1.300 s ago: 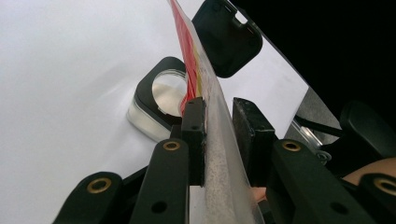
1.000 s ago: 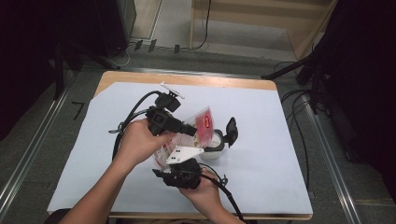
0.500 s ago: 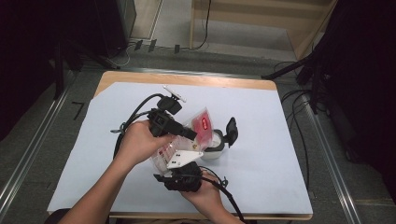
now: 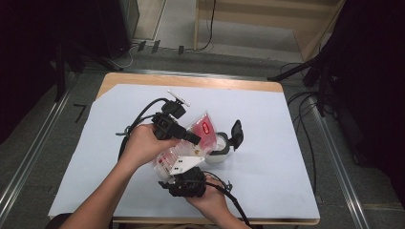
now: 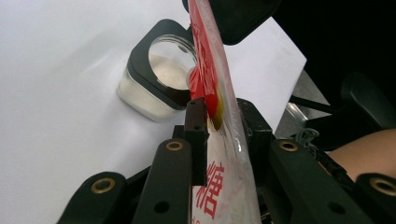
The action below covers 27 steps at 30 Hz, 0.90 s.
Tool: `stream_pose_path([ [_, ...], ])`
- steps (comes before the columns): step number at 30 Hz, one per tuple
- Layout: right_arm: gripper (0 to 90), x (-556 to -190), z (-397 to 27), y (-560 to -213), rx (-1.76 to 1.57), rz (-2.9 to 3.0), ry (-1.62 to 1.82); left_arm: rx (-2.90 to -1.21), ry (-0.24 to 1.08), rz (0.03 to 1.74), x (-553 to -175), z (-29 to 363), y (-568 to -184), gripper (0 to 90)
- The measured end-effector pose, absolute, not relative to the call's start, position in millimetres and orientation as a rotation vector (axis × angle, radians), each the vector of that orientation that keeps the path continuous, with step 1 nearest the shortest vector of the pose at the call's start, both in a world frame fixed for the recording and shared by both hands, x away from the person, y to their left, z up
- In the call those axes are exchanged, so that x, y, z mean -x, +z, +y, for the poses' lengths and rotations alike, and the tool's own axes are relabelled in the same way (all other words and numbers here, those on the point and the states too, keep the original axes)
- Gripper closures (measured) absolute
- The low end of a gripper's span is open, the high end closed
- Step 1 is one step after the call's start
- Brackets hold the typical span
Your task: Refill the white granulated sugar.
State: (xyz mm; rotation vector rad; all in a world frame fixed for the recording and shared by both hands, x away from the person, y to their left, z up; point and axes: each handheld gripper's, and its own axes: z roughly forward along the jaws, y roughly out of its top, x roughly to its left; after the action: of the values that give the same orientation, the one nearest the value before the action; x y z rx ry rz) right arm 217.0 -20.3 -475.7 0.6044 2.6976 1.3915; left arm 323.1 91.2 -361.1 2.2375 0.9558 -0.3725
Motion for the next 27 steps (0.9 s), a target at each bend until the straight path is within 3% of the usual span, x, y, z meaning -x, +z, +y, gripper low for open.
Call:
stream_pose_path([
  [27,63.8,-223,-24,-478,-0.644,2.696,1.346,-2.209,-0.393,0.882,-323,102,-367,86.3],
])
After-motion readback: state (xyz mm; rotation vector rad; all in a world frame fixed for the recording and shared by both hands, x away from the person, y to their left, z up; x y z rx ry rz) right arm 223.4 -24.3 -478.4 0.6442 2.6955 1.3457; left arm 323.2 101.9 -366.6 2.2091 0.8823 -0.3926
